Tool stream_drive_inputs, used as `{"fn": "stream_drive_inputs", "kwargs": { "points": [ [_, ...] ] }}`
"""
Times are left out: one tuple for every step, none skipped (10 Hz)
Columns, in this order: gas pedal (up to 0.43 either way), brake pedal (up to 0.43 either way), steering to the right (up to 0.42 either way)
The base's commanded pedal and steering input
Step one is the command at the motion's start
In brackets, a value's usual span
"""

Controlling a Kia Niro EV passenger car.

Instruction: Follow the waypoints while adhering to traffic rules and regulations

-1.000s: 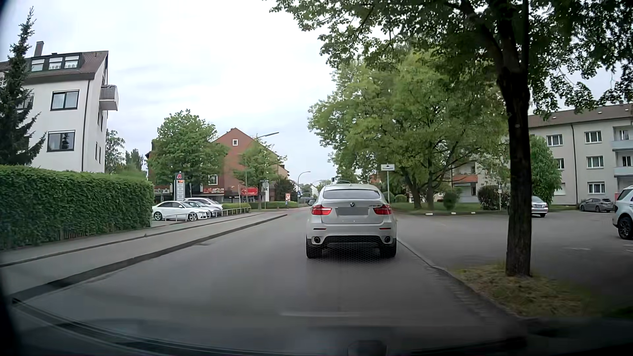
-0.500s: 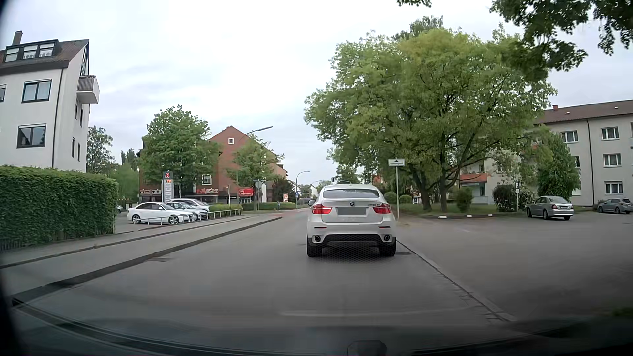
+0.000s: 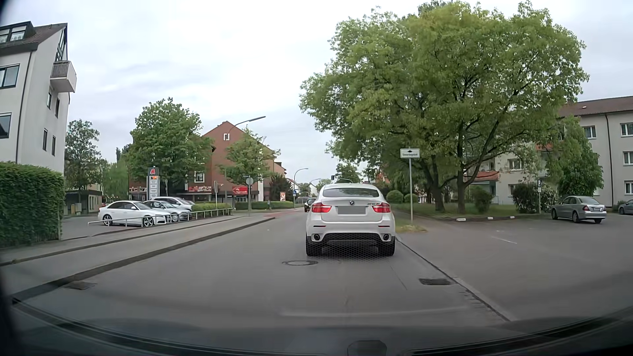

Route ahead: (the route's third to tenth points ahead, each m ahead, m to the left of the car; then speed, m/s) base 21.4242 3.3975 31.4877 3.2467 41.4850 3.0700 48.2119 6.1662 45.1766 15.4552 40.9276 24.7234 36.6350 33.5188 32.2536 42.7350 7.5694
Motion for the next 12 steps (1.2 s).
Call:
{"fn": "stream_drive_inputs", "kwargs": {
  "points": [
    [0.067,0.0,-0.003],
    [0.067,0.0,-0.003],
    [0.067,0.0,-0.003],
    [0.067,0.0,-0.003],
    [0.067,0.0,-0.003],
    [0.067,0.0,-0.003],
    [0.067,0.0,-0.003],
    [0.067,0.0,-0.003],
    [0.067,0.0,-0.003],
    [0.047,0.0,-0.003],
    [0.02,0.0,-0.004],
    [0.02,0.0,-0.009]
  ]
}}
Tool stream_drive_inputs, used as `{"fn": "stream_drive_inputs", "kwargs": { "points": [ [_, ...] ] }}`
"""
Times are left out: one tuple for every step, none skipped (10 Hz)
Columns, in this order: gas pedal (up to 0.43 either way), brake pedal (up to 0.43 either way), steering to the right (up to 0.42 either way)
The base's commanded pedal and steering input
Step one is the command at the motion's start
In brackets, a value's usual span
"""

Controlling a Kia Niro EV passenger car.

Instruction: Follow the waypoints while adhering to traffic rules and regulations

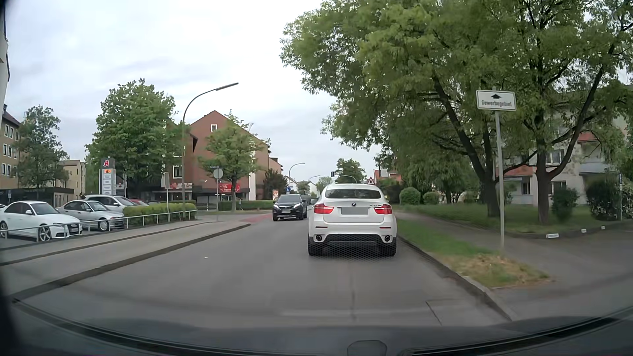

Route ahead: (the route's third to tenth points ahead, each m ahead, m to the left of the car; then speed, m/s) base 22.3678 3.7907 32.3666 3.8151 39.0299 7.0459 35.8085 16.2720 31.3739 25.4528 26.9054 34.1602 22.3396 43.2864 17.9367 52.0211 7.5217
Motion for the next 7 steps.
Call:
{"fn": "stream_drive_inputs", "kwargs": {
  "points": [
    [0.02,0.0,-0.011],
    [0.02,0.0,-0.004],
    [0.039,0.0,0.003],
    [0.039,0.0,0.002],
    [0.047,0.0,0.001],
    [0.047,0.0,0.003],
    [0.047,0.0,0.004]
  ]
}}
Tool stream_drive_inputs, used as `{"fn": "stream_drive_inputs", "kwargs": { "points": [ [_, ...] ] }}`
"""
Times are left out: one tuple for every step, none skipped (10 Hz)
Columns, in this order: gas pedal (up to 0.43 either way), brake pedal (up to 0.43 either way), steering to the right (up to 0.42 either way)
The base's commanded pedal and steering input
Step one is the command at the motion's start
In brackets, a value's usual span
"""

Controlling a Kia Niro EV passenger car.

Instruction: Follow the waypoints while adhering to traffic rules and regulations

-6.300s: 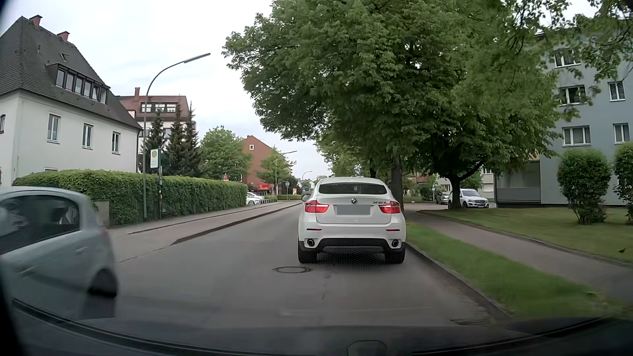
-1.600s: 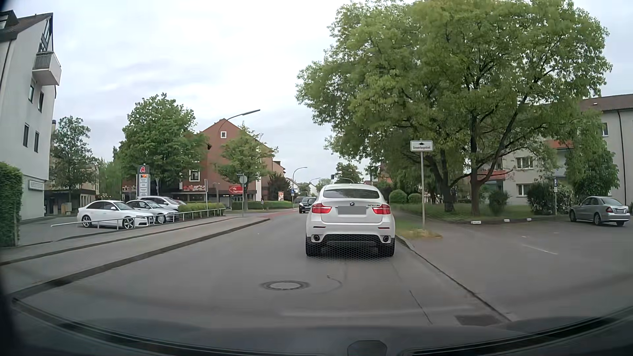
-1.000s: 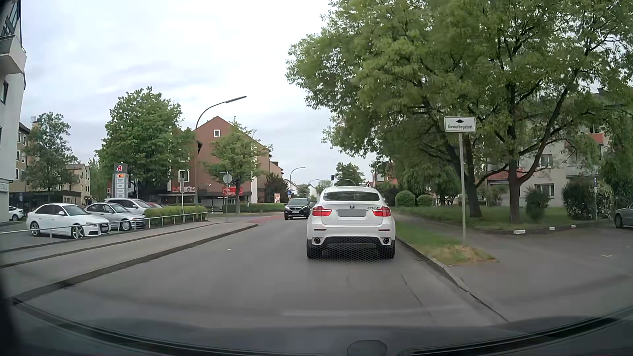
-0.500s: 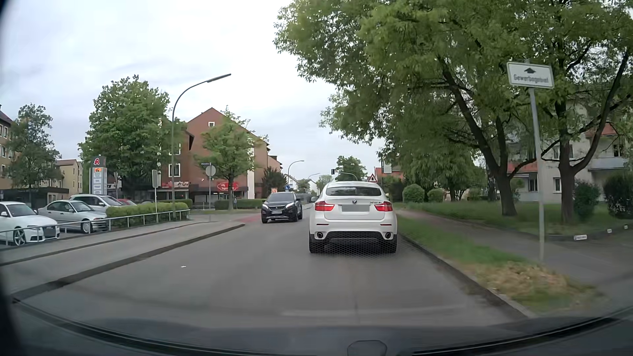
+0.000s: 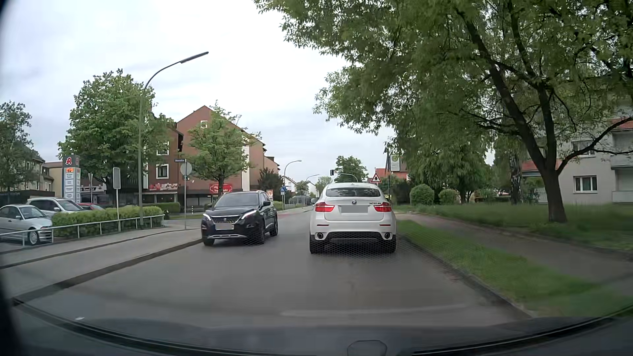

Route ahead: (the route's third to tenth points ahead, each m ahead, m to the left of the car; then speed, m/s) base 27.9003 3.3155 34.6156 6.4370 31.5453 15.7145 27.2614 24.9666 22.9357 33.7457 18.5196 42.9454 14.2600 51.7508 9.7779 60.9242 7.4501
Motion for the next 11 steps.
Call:
{"fn": "stream_drive_inputs", "kwargs": {
  "points": [
    [0.047,0.0,0.004],
    [0.047,0.0,0.004],
    [0.047,0.0,0.004],
    [0.047,0.0,0.004],
    [0.047,0.0,0.004],
    [0.047,0.0,0.002],
    [0.047,0.0,0.0],
    [0.047,0.0,0.001],
    [0.047,0.0,-0.002],
    [0.047,0.0,-0.007],
    [0.028,0.0,-0.008]
  ]
}}
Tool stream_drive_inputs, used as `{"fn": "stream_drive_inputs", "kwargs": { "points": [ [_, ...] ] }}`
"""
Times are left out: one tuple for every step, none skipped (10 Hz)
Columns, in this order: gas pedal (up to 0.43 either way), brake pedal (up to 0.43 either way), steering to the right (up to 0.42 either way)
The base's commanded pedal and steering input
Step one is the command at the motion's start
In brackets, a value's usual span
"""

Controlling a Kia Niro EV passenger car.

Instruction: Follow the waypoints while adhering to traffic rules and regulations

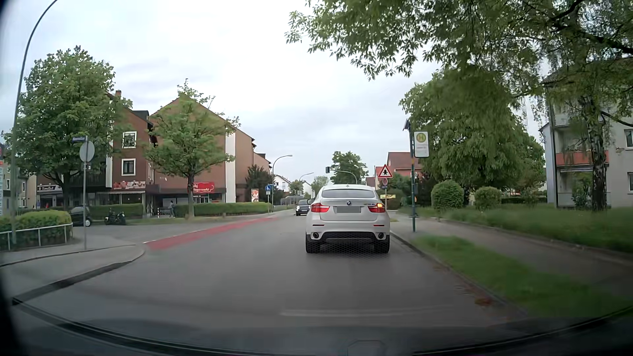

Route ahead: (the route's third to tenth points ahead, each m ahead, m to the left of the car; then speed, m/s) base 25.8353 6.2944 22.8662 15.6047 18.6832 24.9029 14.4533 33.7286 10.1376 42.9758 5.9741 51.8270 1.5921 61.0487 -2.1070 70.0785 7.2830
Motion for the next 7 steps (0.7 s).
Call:
{"fn": "stream_drive_inputs", "kwargs": {
  "points": [
    [0.0,0.0,-0.008],
    [0.0,0.0,-0.009],
    [0.0,0.0,-0.009],
    [0.0,0.0,-0.008],
    [0.0,0.0,-0.008],
    [0.0,0.0,-0.008],
    [0.0,0.0,-0.006]
  ]
}}
